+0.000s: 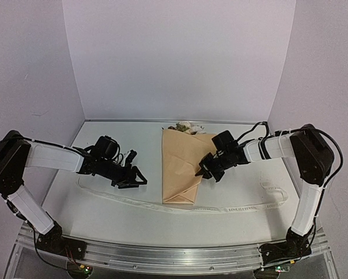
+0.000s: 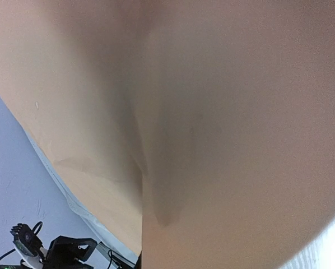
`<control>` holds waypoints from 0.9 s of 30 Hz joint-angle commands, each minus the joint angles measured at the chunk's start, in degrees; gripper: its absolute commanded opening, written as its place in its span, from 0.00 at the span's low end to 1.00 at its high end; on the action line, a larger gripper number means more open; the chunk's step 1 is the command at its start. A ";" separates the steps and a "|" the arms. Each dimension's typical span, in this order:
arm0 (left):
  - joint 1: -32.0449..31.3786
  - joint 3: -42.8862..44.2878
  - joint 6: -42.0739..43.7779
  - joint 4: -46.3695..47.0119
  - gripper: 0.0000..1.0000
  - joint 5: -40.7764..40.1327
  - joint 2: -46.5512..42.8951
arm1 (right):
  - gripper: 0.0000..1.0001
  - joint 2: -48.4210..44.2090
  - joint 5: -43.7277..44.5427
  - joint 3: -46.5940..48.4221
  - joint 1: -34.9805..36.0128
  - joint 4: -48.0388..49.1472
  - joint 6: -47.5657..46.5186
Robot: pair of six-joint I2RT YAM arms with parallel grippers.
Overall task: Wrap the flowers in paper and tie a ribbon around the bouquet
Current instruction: Adjust the folded bouquet at the center of the board.
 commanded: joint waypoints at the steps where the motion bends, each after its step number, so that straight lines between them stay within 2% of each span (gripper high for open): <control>1: -0.04 1.55 -3.71 -1.76 0.52 -6.67 0.26 | 0.00 -5.06 1.96 -1.69 1.59 -1.47 4.49; 12: 0.04 1.35 -6.24 -1.52 0.53 -9.83 0.59 | 0.00 -10.13 6.42 -7.29 6.81 -2.25 6.82; 27: 0.03 -2.20 -14.55 0.57 0.60 -21.86 -5.78 | 0.00 -15.43 16.03 -14.97 14.33 -1.83 7.54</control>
